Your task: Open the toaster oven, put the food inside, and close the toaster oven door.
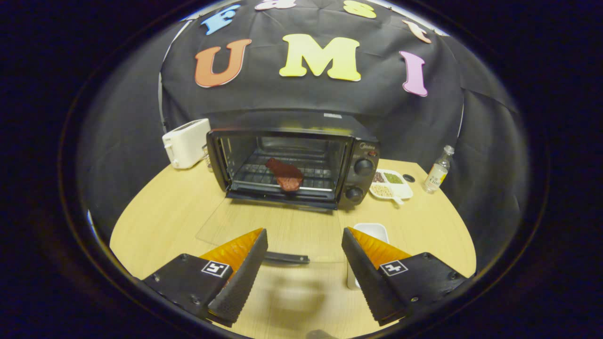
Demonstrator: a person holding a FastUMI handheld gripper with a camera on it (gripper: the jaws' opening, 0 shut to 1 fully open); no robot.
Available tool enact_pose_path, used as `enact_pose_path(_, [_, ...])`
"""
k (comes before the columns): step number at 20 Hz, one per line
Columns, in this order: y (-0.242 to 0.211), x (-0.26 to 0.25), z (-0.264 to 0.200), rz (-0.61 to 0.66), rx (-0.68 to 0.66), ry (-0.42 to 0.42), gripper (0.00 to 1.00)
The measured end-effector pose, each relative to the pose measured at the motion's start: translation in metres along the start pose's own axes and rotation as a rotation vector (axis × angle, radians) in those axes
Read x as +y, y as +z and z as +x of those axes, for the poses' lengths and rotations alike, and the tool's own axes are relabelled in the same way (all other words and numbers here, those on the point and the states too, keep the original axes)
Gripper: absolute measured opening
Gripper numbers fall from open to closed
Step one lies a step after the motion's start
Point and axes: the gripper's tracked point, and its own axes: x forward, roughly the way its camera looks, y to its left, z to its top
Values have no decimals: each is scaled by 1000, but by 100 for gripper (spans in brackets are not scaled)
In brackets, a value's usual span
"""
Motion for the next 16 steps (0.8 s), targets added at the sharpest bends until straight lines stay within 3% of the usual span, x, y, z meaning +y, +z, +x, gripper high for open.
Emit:
enact_pose_path(7, [-61,29,13,7,120,40,100])
enact_pose_path(16, [-85,50,51,7,208,47,100])
